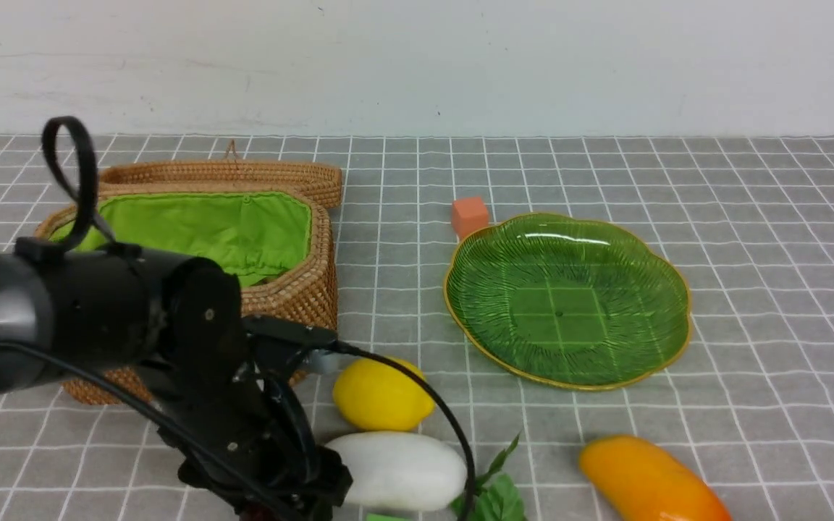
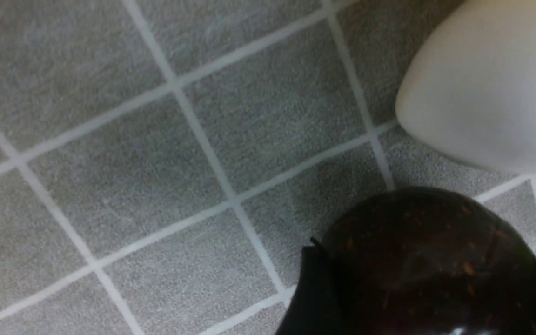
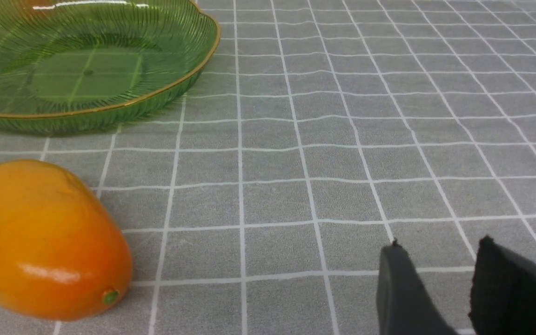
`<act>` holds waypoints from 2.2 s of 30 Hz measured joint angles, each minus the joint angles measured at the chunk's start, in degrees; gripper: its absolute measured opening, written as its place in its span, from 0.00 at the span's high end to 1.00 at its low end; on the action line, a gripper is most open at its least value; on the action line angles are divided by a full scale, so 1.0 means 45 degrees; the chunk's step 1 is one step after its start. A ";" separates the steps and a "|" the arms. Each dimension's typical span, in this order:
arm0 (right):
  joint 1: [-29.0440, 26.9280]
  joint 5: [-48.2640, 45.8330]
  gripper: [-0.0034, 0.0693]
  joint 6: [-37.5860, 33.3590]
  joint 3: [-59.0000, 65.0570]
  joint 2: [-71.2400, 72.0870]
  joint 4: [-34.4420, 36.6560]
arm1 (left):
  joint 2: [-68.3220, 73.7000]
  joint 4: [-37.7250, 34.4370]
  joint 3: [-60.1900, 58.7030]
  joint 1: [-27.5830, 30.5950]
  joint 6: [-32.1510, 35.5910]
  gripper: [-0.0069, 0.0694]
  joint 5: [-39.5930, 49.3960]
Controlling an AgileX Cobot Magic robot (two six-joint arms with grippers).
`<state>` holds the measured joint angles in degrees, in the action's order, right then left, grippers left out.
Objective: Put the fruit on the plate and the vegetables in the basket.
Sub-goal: Grab a mangosteen with your left arm and put it on the plate on the right, then use the left arm to grab a carrot and put it into the left basket
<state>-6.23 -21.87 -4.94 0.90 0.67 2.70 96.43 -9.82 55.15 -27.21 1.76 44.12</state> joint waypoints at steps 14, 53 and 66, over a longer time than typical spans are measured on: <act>0.0000 0.0000 0.62 0.0000 0.0000 0.0000 0.0000 | -0.0566 0.0413 0.0484 0.0000 0.0954 0.20 0.2823; 0.0000 0.0000 0.62 0.0000 0.0000 0.0000 0.0000 | 0.5041 0.0066 1.1336 -0.1914 0.1674 0.05 -0.1012; 0.0000 0.0000 0.62 0.0000 0.0000 0.0000 0.0000 | 0.1389 0.1093 1.1393 -0.1904 0.5279 0.06 0.4882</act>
<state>-6.23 -21.87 -4.94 0.90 0.67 2.70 102.68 -4.90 106.42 -35.78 25.51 66.09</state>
